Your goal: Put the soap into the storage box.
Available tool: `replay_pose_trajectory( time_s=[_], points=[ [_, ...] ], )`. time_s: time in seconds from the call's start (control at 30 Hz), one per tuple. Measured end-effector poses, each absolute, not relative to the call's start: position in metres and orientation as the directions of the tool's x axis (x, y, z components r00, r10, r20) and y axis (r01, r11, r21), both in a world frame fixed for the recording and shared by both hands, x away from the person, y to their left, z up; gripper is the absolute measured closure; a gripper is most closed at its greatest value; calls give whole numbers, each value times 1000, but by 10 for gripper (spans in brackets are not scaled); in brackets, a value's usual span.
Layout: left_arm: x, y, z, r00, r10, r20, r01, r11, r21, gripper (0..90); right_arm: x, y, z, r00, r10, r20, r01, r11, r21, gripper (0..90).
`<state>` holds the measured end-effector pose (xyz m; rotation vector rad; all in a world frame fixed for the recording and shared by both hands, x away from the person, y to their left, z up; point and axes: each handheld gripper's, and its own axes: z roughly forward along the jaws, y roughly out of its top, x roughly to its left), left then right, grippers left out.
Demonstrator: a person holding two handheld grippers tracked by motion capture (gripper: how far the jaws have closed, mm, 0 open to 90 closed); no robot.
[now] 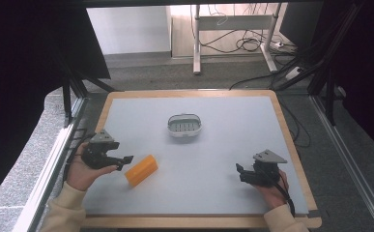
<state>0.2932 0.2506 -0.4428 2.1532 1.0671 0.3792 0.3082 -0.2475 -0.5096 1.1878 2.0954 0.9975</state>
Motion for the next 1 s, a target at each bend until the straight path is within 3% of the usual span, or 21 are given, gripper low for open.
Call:
replay_pose_trajectory(
  time_s=[1.0],
  points=[
    [302, 205, -477, 689, 724, -33, 600, -546, 585, 231, 308, -246, -513, -466, 880, -92, 503, 350, 790, 152]
  ],
)
